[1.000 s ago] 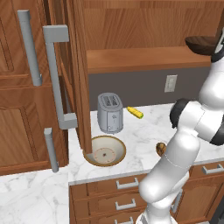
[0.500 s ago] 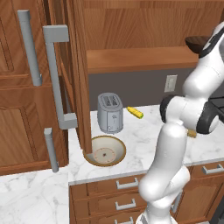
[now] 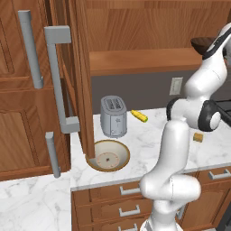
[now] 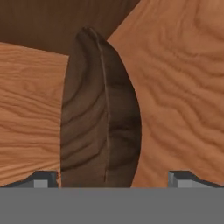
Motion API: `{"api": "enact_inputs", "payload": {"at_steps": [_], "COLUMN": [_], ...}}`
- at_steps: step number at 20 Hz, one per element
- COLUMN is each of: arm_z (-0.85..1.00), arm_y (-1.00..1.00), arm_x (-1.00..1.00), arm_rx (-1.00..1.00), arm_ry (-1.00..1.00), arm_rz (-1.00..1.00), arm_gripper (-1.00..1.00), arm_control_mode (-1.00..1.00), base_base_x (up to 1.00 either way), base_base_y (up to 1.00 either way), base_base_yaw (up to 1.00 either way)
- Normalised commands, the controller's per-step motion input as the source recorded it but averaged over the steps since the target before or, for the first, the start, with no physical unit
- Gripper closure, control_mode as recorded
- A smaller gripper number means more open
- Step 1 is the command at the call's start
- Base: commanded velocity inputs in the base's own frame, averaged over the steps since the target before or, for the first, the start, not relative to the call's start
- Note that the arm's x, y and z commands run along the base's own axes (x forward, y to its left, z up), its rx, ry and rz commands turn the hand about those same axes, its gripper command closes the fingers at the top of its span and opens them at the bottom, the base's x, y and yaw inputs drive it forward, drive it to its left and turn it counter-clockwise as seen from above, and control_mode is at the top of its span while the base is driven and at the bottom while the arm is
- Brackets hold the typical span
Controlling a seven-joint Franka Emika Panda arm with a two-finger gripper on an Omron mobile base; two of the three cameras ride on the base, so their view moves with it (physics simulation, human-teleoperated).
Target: Pick both bowls and place them on the counter. Then place the bread in one bowl and place the cake in the other bowl.
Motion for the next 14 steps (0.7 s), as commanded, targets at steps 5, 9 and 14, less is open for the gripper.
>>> {"api": "enact_inputs", "payload": {"at_steps": [5,9,14], "arm_z": [0.22,-0.2,-0.37], "arm_y": [-0.16,0.06,0.23], "arm_x": [0.16,0.0,0.07], "arm_rx": [0.0,0.0,0.0], "arm_ry": [0.03,0.18,0.15], "arm_rz": [0.05,0.06,0.02], "arm_gripper": [-1.0,-1.0,-1.0], "arm_control_mode": [-1.0,-1.0,-1.0], "base_base_x": [0.0,0.0,0.0], "base_base_y": [0.0,0.0,0.0], "base_base_yaw": [0.0,0.0,0.0]}}
